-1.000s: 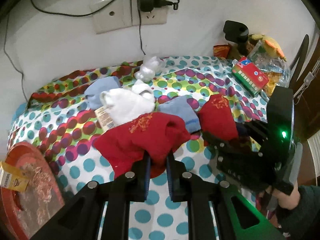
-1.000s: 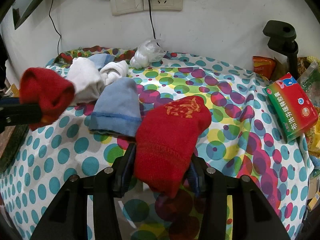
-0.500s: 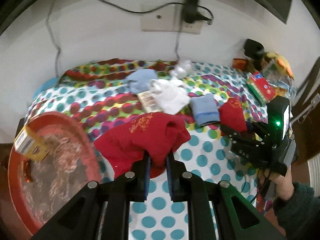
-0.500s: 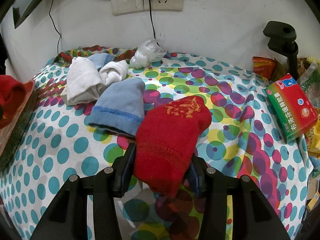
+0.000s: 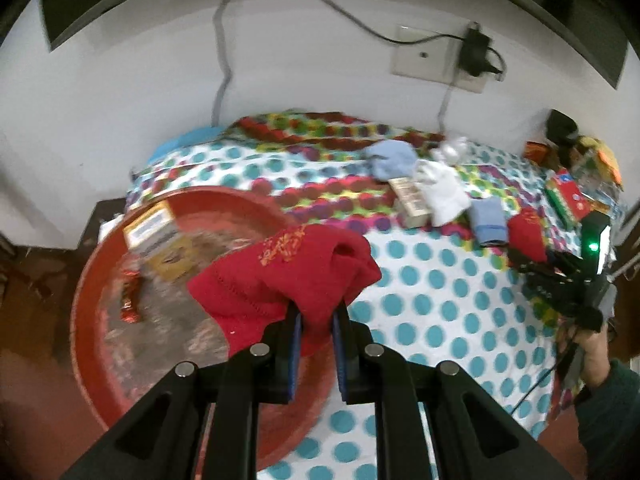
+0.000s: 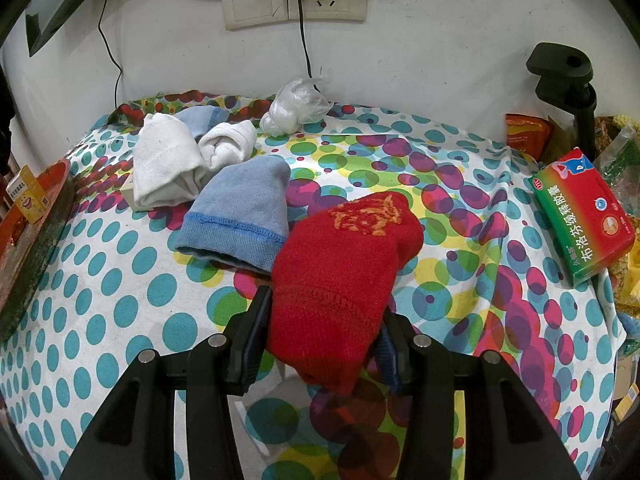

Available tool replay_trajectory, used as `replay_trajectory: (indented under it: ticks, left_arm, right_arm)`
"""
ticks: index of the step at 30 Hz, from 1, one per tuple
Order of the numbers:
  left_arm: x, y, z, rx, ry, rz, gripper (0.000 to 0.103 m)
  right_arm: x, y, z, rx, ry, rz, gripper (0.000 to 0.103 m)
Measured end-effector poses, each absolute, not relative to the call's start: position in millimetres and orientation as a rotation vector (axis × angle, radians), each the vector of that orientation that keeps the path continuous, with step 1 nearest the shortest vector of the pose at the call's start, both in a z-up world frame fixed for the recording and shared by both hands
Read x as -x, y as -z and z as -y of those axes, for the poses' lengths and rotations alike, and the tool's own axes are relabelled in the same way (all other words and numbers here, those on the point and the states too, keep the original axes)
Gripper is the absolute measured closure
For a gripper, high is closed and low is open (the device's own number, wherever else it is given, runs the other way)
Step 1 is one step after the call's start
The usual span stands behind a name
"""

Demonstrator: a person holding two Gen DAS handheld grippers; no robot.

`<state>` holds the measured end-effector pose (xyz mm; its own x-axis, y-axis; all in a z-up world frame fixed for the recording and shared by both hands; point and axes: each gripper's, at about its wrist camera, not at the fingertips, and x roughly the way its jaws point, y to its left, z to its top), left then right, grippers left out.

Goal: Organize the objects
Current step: 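Lift the red sock with the left gripper and carry it to the red tray, then lower the red sock onto the tray rim and open the left gripper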

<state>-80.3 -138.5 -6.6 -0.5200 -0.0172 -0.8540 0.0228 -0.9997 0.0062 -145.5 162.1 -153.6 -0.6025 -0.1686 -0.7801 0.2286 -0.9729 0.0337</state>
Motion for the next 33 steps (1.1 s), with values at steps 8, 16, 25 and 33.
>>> replay_trajectory:
  ticks: [8,16,25,33]
  left_arm:
    - [66.4,18.2,197.5,-1.516,2.587,-0.075,0.089]
    - [58.4,37.2,254.9,-1.506,2.464,-0.176,0.089]
    - [52.1,55.6,302.7,-1.516,2.359,-0.285,0.089]
    - [62.4,65.2,332.1,-1.513,2.296,-0.322,0.089]
  right_arm:
    - [145.5,153.4,-162.0,-1.270,2.630,-0.100,0.059]
    - [145.3,153.5,-161.6,-1.273,2.635,-0.099,0.058]
    - [145.5,153.3,-161.4,-1.275,2.639,-0.096,0.058]
    - [145.8,153.0,-160.9,-1.277,2.643,-0.095,0.058]
